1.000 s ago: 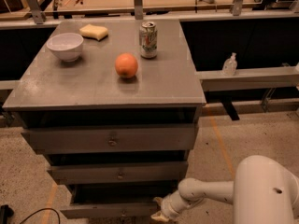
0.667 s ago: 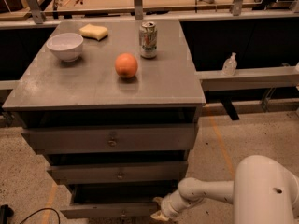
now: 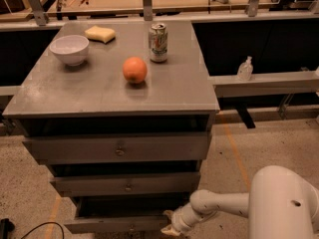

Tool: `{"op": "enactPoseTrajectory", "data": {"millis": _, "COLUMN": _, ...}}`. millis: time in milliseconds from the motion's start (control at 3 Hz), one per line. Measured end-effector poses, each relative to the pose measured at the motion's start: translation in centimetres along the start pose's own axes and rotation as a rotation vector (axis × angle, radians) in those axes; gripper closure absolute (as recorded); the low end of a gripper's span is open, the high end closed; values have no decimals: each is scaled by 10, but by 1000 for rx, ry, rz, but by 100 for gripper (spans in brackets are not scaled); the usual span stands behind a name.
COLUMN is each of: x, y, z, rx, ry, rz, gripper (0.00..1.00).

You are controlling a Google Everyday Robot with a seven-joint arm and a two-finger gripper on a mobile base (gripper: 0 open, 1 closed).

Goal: Open bottom drawer

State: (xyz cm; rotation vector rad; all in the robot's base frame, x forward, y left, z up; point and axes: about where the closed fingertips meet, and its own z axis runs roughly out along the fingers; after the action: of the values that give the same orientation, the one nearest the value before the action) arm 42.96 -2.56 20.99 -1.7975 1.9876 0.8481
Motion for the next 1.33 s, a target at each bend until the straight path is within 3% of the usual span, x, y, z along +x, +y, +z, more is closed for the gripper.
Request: {"op": "enactPoseTrajectory", "data": {"millis": 1333, "x": 0, "y": 0, "z": 0, "rx": 0, "ry": 0, "rz": 0, "gripper": 100}}
